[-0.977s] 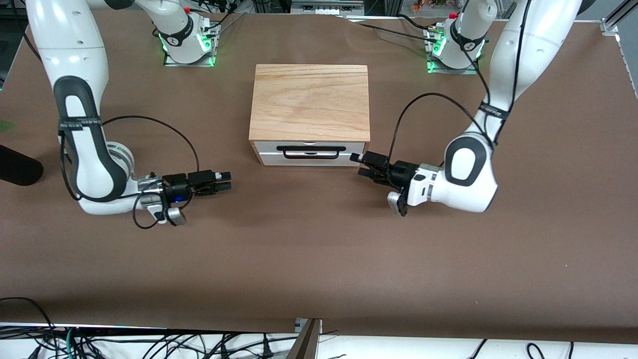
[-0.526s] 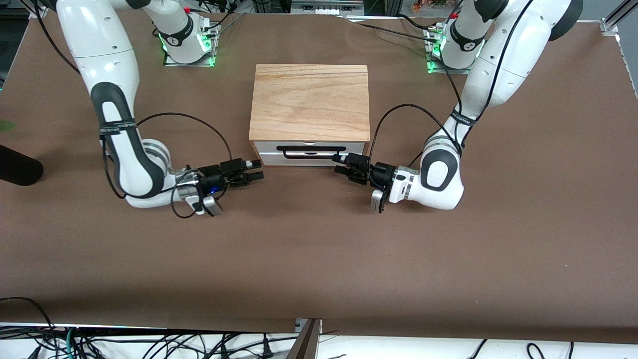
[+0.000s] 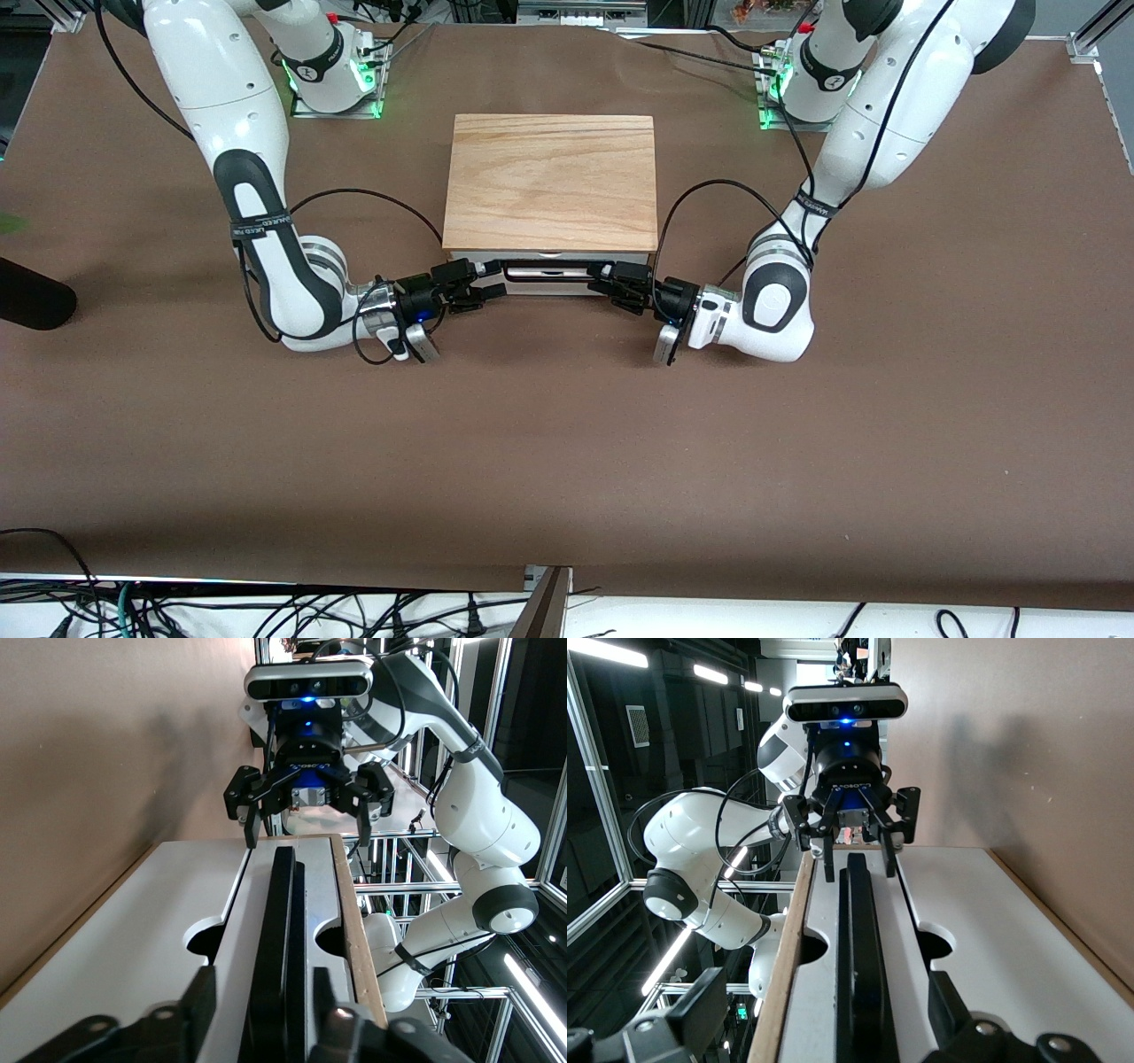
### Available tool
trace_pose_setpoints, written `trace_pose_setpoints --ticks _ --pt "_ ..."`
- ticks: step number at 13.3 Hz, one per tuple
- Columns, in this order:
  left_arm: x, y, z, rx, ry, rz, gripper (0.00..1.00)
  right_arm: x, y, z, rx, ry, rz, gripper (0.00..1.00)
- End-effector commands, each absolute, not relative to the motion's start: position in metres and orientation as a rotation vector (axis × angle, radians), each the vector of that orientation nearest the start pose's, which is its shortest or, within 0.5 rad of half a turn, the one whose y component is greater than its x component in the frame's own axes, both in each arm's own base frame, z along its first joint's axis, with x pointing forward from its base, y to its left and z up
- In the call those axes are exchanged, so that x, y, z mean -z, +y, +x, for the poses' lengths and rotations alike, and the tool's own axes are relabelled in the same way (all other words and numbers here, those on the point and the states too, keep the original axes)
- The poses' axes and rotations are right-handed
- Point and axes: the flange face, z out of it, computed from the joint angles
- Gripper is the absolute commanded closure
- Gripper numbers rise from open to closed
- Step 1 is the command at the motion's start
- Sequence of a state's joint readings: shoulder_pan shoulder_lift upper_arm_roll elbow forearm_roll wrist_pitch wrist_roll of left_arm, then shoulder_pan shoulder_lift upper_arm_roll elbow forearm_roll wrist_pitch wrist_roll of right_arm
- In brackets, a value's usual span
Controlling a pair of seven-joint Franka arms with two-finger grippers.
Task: Pull top drawer with both arms simultaneously
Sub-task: 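Close both grippers on the ends of the black drawer handle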
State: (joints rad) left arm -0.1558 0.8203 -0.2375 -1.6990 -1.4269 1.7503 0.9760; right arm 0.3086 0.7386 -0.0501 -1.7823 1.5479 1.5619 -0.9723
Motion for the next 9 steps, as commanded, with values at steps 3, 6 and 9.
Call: trace_pose_setpoints --ticks 3,6,9 --pt "-0.1663 -0.3112 0.5631 0.159 -0.315 1.569 1.0 -0.1645 0.2704 0.5526 -0.206 -0.259 -1.565 0.32" --pt "-0.1663 -0.3112 0.5631 0.16 -0.314 1.57 1.0 -0.1646 0.2712 0.5522 -0.207 -0.26 -1.564 0.82" --pt "-0.1668 -0.3104 0.5641 0.16 -0.311 1.57 1.0 -0.1602 0.2701 0.552 -0.21 -0.254 -1.567 0.96"
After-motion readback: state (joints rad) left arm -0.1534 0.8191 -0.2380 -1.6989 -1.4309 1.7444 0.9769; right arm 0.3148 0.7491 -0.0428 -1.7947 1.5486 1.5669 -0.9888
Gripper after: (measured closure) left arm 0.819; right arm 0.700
